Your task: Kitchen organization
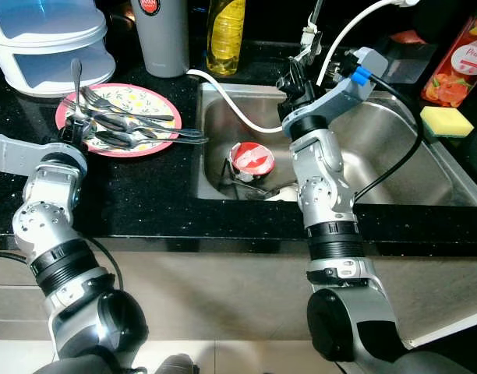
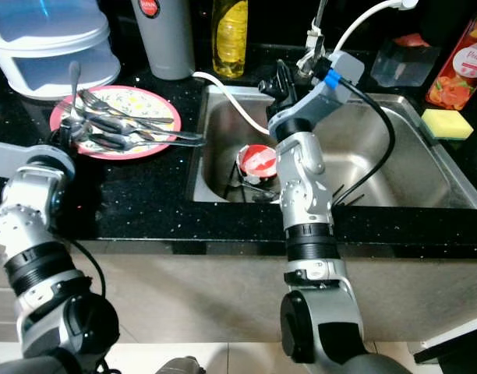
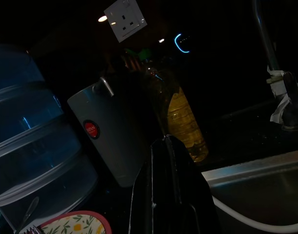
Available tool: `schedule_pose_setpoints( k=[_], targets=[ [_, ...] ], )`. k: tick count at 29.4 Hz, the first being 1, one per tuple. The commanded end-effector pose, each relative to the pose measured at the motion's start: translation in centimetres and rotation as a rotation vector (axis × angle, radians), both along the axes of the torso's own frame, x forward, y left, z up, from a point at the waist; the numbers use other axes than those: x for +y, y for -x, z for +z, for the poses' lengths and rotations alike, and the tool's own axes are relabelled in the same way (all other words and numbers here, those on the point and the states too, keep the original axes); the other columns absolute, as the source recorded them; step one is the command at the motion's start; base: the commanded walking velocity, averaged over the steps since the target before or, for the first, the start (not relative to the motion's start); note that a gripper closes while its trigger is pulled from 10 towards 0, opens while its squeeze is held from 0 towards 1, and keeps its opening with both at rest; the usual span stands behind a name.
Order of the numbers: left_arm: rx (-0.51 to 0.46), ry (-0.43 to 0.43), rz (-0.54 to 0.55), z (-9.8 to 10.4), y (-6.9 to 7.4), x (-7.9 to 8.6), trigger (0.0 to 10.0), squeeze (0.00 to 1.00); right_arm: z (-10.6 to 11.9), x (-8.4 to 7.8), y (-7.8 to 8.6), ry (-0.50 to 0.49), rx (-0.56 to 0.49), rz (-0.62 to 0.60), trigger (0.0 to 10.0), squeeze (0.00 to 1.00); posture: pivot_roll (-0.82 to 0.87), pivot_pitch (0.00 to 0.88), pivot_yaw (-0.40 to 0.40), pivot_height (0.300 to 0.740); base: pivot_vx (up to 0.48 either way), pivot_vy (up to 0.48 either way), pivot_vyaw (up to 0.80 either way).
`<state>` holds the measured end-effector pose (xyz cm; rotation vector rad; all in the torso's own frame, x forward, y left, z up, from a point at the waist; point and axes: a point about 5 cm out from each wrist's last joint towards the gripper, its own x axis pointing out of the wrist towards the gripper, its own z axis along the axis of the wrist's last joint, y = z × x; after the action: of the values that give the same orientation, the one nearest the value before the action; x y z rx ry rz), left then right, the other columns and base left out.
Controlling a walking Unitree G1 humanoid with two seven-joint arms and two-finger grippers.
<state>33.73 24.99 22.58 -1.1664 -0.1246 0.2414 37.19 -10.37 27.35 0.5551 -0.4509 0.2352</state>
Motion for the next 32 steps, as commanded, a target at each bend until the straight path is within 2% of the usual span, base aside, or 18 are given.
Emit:
schedule_pose_setpoints(
  k=[1,13,26,29,32],
  targets=[
    [-0.064,0.04,-0.029,1.1,-0.2,-1.1,10.0,0.0,-0.2,0.3,-0.1,0.013,0.014,0.011,10.0,0.0,0.27,0.007,-0.049,0.74,0.0,0.0,0.0],
    [-0.155,0.126,-0.063,2.8,-0.9,-2.3,10.0,0.0,-0.3,0.3,-0.1,0.018,0.016,0.014,10.0,0.0,0.26,0.011,-0.052,0.74,0.0,0.0,0.0],
    [-0.172,0.137,-0.084,3.6,-1.4,-3.1,10.0,0.0,0.1,0.0,-0.1,0.023,0.007,0.005,10.0,0.0,0.25,0.009,-0.048,0.74,0.0,0.0,0.0],
    [-0.182,0.135,-0.084,4.0,-1.3,-3.0,10.0,0.0,0.1,-0.1,-0.1,0.025,0.009,0.001,10.0,0.0,0.25,0.011,-0.049,0.74,0.0,0.0,0.0],
    [-0.163,0.131,-0.058,3.4,-0.8,-2.7,10.0,0.0,0.1,0.0,-0.2,0.025,0.011,0.005,10.0,0.0,0.25,0.017,-0.052,0.74,0.0,0.0,0.0]
  ],
)
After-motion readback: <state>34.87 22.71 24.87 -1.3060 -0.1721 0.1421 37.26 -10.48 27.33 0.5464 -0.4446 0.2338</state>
